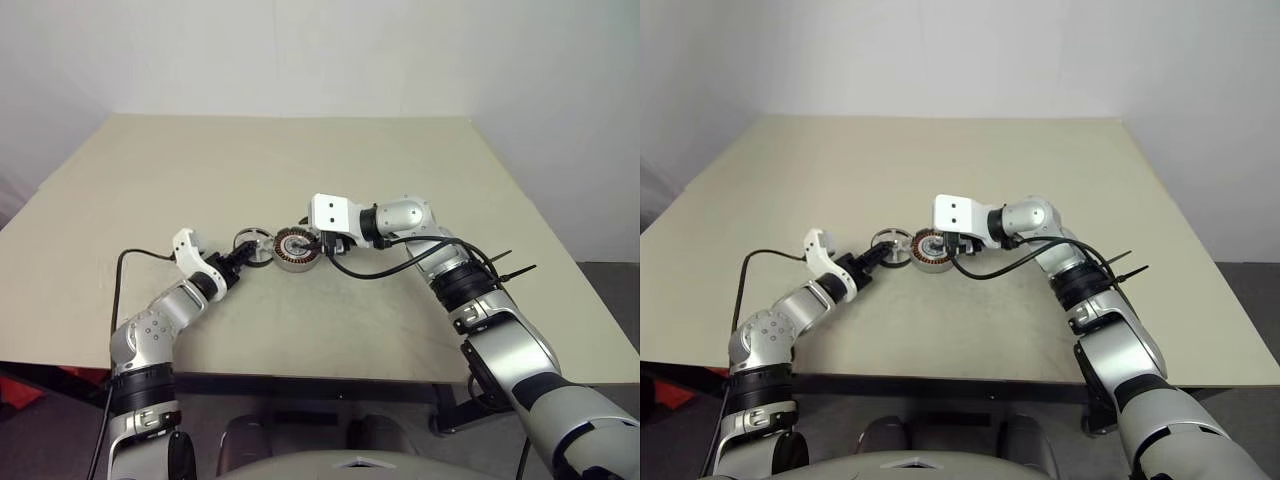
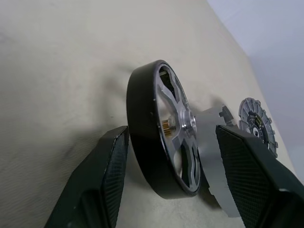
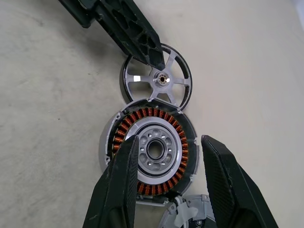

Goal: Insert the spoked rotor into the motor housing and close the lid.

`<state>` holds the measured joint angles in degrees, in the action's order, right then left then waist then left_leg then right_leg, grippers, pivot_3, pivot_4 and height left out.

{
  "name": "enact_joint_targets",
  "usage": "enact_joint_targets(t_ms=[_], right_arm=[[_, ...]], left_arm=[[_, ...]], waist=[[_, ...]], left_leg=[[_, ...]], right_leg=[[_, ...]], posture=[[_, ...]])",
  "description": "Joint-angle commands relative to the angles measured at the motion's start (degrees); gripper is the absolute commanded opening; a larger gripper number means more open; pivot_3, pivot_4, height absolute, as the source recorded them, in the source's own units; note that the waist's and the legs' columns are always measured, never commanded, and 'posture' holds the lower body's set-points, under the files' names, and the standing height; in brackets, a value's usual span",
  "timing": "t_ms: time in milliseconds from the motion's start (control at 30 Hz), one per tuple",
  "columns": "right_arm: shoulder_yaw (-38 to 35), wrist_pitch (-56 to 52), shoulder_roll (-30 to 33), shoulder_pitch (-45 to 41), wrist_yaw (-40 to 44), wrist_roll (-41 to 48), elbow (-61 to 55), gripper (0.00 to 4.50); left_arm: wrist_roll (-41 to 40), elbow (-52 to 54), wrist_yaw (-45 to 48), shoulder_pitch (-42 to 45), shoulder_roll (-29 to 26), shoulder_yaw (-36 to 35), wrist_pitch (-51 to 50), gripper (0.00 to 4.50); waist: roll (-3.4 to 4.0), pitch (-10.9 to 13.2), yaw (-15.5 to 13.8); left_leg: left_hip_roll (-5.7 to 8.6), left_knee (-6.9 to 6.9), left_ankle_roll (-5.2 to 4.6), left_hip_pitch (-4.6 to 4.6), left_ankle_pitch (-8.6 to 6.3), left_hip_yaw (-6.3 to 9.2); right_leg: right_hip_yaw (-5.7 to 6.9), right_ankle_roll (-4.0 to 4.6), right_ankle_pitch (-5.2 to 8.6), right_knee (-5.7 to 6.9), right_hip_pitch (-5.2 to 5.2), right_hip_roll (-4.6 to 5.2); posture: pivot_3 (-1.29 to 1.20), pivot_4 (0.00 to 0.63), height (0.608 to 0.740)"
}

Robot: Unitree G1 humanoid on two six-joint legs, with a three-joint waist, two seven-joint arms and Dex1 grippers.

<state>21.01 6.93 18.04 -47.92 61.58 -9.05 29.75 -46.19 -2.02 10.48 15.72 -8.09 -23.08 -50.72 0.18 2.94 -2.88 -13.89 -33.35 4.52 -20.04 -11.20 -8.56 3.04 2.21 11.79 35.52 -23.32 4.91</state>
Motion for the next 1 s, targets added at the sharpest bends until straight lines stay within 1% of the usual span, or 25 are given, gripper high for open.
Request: enact_joint_targets(t_ms=[33,100,233,300,333,600,833,933,1000], right_arm=[[-1.04,0.69,0.35,-1.47,-0.77,0.71,-0.35,2.33],[-1.11,0.71,0.30,-1.70,-1.09,0.62,0.03,2.33],[-1.08,1.02,0.17,-2.12,-1.49,0.58,0.74,2.33],[-1.06,1.16,0.09,-2.30,-1.65,0.53,1.06,2.33],[-1.04,1.25,0.08,-2.39,-1.75,0.51,1.22,2.33],[-1.02,1.58,0.09,-2.60,-2.18,0.57,1.89,2.33],[-1.12,2.20,0.17,-2.97,-2.68,0.40,3.32,2.33],[-1.02,2.68,-0.02,-3.21,-3.01,0.26,4.24,2.33],[-1.03,2.94,-0.13,-3.36,-3.25,0.21,4.70,2.33]], left_arm=[[-1.47,1.01,-0.04,0.82,-0.41,-0.85,-0.09,2.87],[-1.63,1.17,0.01,0.61,-0.52,-1.07,0.09,2.51],[-2.33,1.66,-0.05,0.31,-0.67,-1.64,0.03,1.24],[-2.66,1.52,-0.19,0.15,-0.81,-1.80,0.01,0.69],[-2.96,1.64,-0.21,-0.03,-0.90,-1.74,-0.02,0.49],[-4.43,3.47,-0.85,-2.00,-1.64,-2.33,0.19,0.45],[-5.24,5.73,-2.63,-5.23,-4.95,-4.68,0.05,0.45],[-6.43,6.21,-3.11,-5.07,-5.68,-4.90,0.09,0.45],[-7.83,6.73,-3.45,-4.34,-5.21,-4.61,-0.17,0.45]], waist=[[0.00,0.00,-0.01],[0.00,0.00,0.00],[0.00,0.00,0.00],[-0.01,0.00,0.00],[-0.01,0.00,0.08],[-0.01,0.00,0.27],[-0.01,0.00,0.56],[-0.02,-0.01,0.60],[-0.02,0.00,0.57]], left_leg=[[0.00,0.00,0.00,0.00,0.00,0.00],[0.00,0.00,0.00,0.00,0.00,0.00],[0.00,0.00,0.00,0.00,0.00,0.00],[0.00,0.00,0.00,0.01,0.00,0.00],[0.01,0.00,0.00,0.02,0.00,0.00],[-0.01,0.00,0.00,0.04,0.00,0.00],[-0.05,0.04,0.00,0.06,0.00,0.00],[-0.05,0.03,0.01,0.11,0.00,-0.01],[-0.05,0.03,0.01,0.11,0.00,0.00]], right_leg=[[0.00,0.00,0.00,0.00,0.00,0.00],[0.00,0.00,0.00,0.00,0.00,0.00],[0.00,0.00,0.00,0.00,0.00,0.00],[0.00,0.00,0.00,-0.01,0.01,0.00],[0.00,0.00,0.00,0.00,0.03,0.01],[0.00,0.00,0.00,0.01,0.03,-0.01],[0.00,0.00,0.00,-0.02,0.02,-0.06],[0.00,0.00,0.00,0.02,0.03,-0.06],[0.00,0.00,0.00,0.03,0.03,-0.06]], posture=[[0.00,0.000,0.740],[0.00,0.000,0.740],[0.00,0.000,0.740],[0.00,0.000,0.740],[0.00,0.000,0.740],[0.00,0.000,0.740],[0.00,0.000,0.740],[0.00,0.000,0.740],[0.00,0.000,0.740]])
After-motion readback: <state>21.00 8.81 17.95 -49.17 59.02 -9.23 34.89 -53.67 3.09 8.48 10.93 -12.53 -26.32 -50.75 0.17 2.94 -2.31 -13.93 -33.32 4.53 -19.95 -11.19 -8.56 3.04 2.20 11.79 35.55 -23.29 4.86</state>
